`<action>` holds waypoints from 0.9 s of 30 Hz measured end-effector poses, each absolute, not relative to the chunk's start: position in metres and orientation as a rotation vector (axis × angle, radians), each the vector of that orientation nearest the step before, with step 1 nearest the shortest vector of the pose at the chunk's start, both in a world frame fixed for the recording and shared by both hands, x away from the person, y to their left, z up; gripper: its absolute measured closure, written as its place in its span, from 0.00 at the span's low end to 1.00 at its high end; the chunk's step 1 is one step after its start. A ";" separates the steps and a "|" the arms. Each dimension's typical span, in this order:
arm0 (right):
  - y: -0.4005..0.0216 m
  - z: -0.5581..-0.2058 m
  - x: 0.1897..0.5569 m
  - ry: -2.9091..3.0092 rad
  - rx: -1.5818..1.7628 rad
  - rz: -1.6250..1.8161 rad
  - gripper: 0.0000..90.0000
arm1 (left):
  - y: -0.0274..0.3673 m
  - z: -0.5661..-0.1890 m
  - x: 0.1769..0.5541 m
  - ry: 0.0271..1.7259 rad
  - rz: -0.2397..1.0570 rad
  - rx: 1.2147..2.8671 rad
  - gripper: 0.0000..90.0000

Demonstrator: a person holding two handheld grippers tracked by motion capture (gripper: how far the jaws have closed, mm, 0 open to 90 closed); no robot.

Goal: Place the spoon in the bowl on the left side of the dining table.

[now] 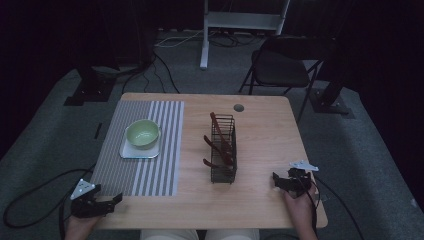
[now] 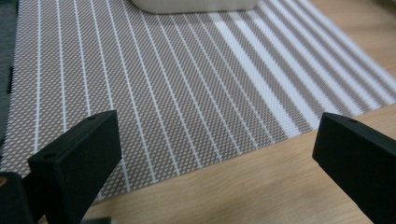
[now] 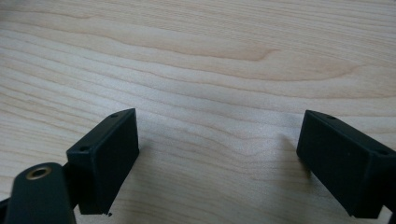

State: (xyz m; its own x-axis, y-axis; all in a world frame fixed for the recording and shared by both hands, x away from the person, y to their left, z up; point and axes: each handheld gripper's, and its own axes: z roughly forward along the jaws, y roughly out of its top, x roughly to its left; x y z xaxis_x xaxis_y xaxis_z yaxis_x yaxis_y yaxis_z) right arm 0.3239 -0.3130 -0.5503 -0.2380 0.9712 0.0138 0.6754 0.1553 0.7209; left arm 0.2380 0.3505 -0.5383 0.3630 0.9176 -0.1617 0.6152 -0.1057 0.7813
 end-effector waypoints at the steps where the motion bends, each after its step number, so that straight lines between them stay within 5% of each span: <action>1: -0.313 -0.550 0.324 1.980 1.562 0.856 0.14 | 0.348 -0.537 0.238 1.332 0.468 1.819 0.01; 27: -0.313 -0.550 0.324 1.980 1.562 0.856 0.14 | 0.307 -0.513 0.244 1.219 0.422 1.814 0.02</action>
State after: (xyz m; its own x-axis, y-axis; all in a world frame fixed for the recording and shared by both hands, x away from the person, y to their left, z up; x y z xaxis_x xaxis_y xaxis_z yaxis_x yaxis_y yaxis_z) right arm 0.3239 -0.3130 -0.5503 -0.2383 0.9711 0.0135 0.6752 0.1556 0.7210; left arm 0.2437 0.3071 -0.5129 0.4598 0.8685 -0.1855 0.5675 -0.1267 0.8136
